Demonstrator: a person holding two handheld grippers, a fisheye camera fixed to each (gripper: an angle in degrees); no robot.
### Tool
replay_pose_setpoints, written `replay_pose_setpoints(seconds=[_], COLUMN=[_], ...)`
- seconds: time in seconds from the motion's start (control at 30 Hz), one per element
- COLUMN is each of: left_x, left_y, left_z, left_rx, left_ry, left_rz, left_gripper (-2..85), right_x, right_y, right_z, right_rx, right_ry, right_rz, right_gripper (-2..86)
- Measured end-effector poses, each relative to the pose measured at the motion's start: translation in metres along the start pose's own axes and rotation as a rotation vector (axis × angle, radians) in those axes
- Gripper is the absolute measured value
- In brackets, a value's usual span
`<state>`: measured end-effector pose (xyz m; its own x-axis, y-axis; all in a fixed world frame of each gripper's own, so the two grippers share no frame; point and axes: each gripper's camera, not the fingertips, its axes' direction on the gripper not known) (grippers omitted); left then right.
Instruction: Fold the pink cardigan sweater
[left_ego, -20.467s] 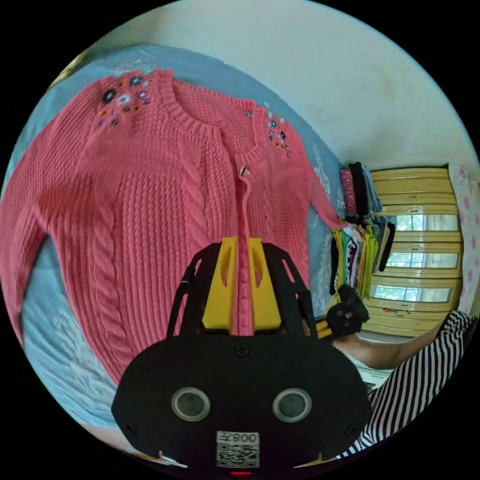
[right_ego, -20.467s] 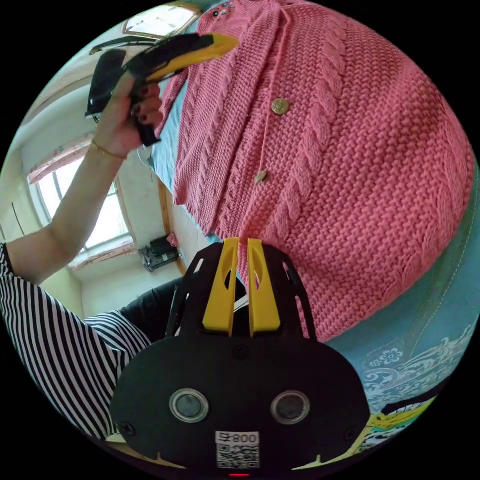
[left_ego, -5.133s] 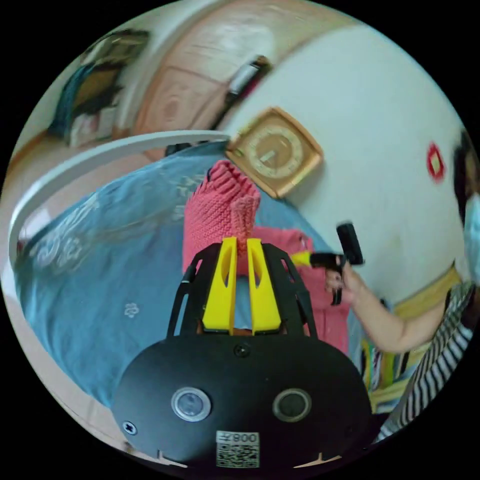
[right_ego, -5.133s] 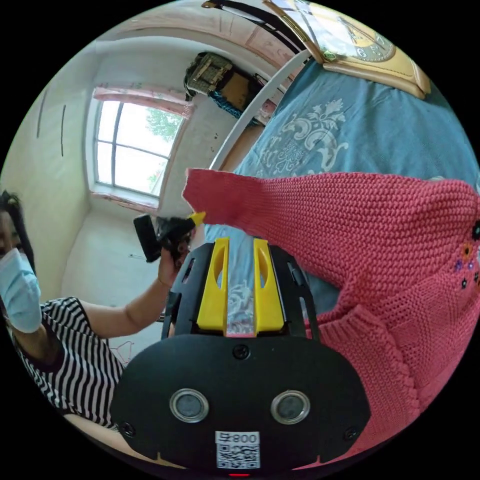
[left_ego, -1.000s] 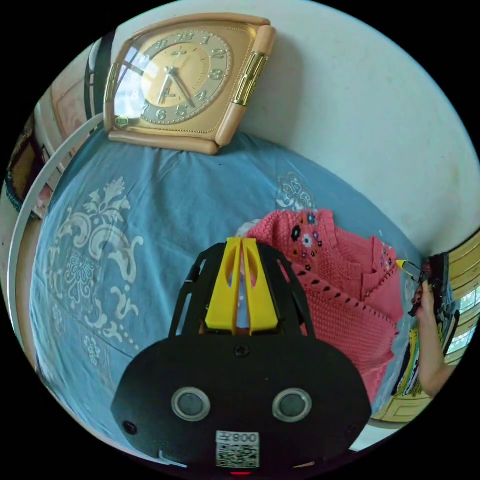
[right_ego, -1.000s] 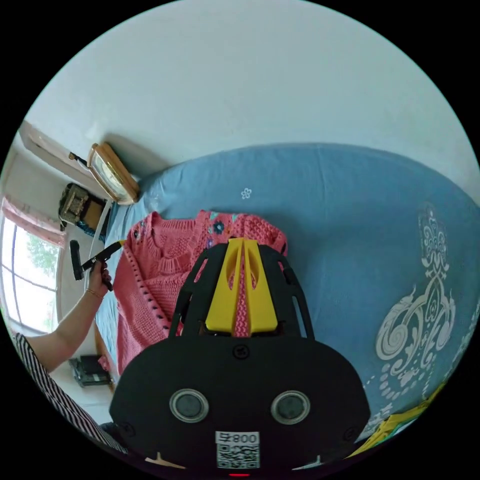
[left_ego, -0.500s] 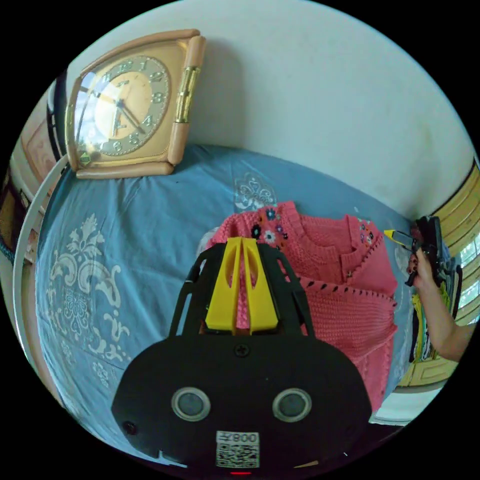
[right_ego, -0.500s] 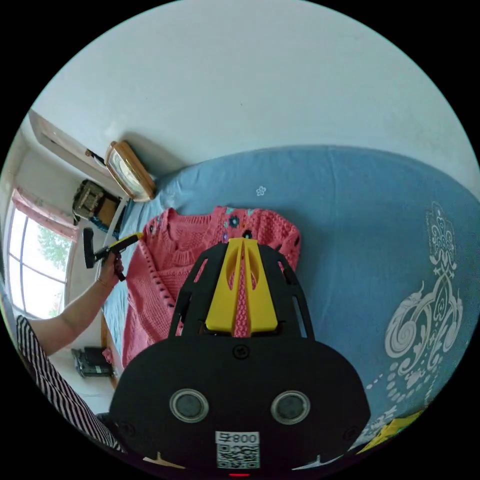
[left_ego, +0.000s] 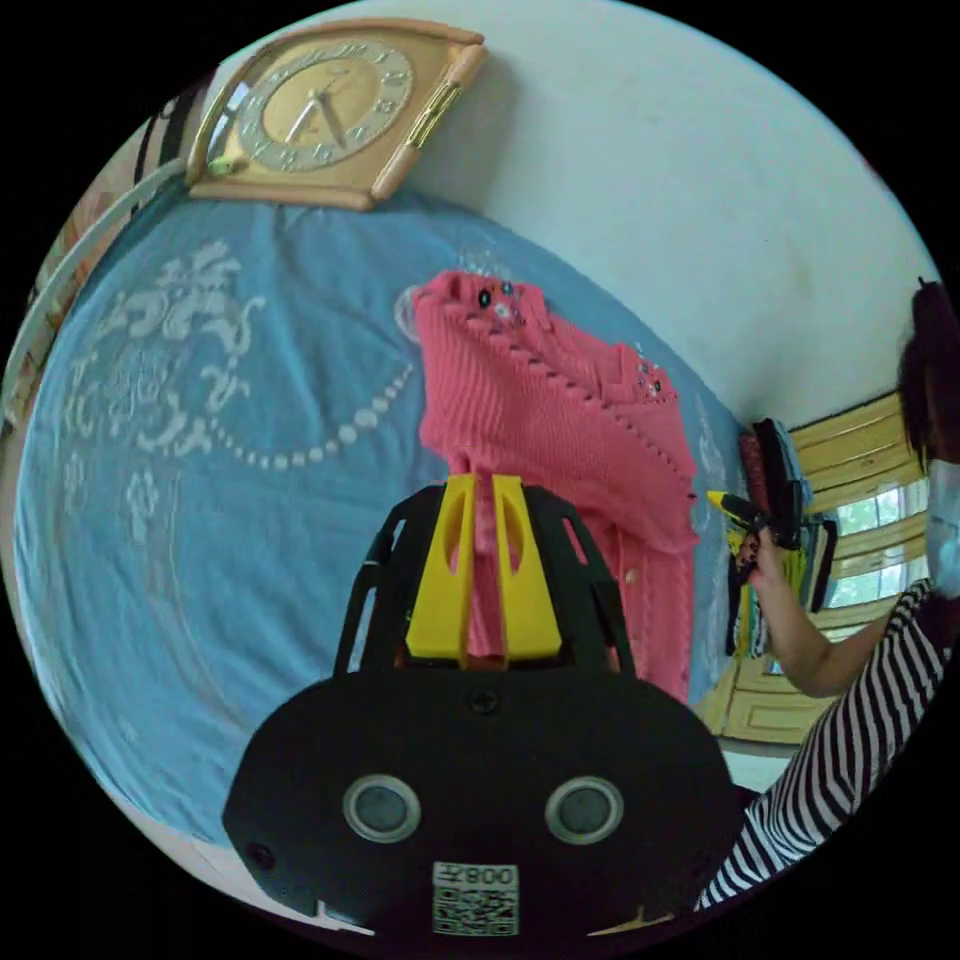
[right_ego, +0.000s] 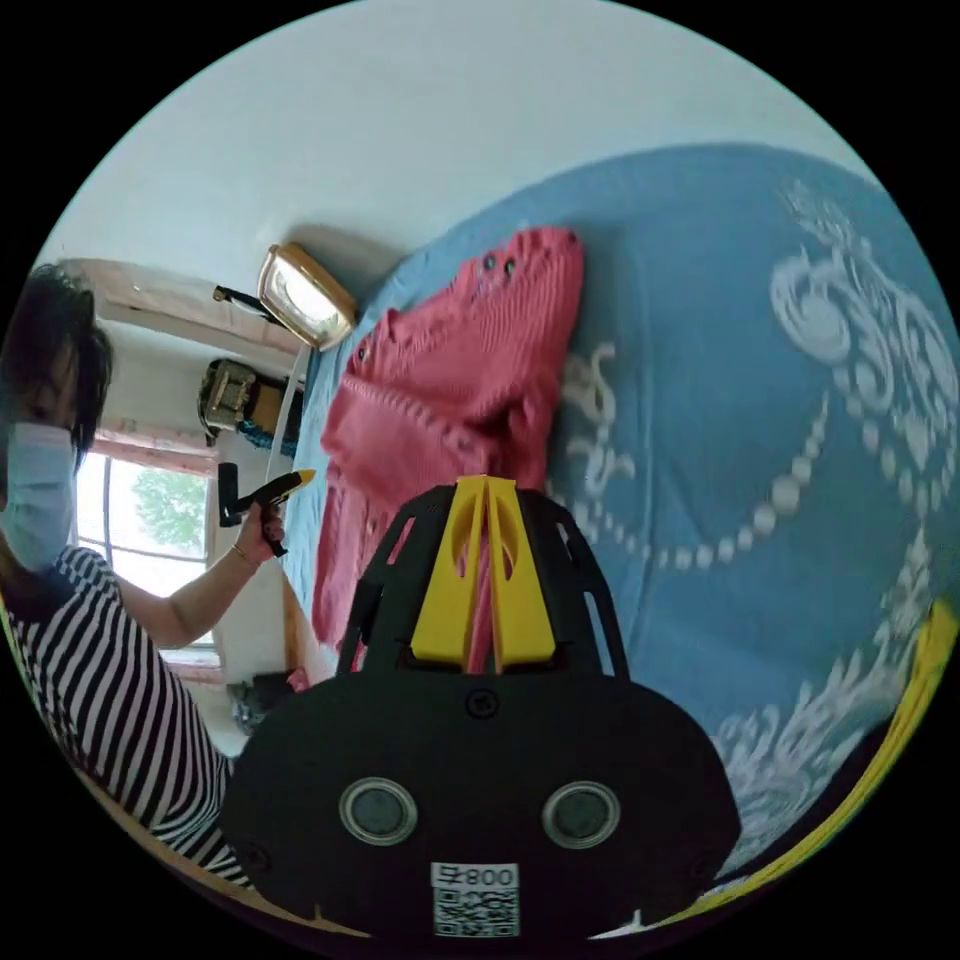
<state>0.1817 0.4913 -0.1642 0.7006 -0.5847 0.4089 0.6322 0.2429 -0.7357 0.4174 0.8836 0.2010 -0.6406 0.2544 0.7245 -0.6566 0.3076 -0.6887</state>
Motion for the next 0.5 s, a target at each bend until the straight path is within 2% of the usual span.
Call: replay_pose_setpoints(seconds=[0.23, 0.37, 0.43, 0.5], left_x=[-0.057, -0.068, -0.073, -0.068], left_y=[0.151, 0.199, 0.224, 0.232], left_z=[-0.019, -0.016, -0.005, -0.003], left_rx=[-0.245, -0.379, -0.457, -0.438], left_ry=[0.103, 0.058, 0.108, 0.128], left_rz=[-0.367, -0.406, -0.438, -0.429], left_gripper=[10.9, 11.6, 11.2, 10.7], right_x=[0.022, 0.031, 0.035, 0.036], right_y=[0.131, 0.186, 0.203, 0.215], right_z=[0.029, 0.044, 0.052, 0.059], right_rx=[-0.323, -0.437, -0.469, -0.474], right_ry=[-0.074, -0.112, -0.128, -0.168], right_rz=[0.269, 0.389, 0.427, 0.442], right_gripper=[5.6, 7.2, 7.6, 7.4])
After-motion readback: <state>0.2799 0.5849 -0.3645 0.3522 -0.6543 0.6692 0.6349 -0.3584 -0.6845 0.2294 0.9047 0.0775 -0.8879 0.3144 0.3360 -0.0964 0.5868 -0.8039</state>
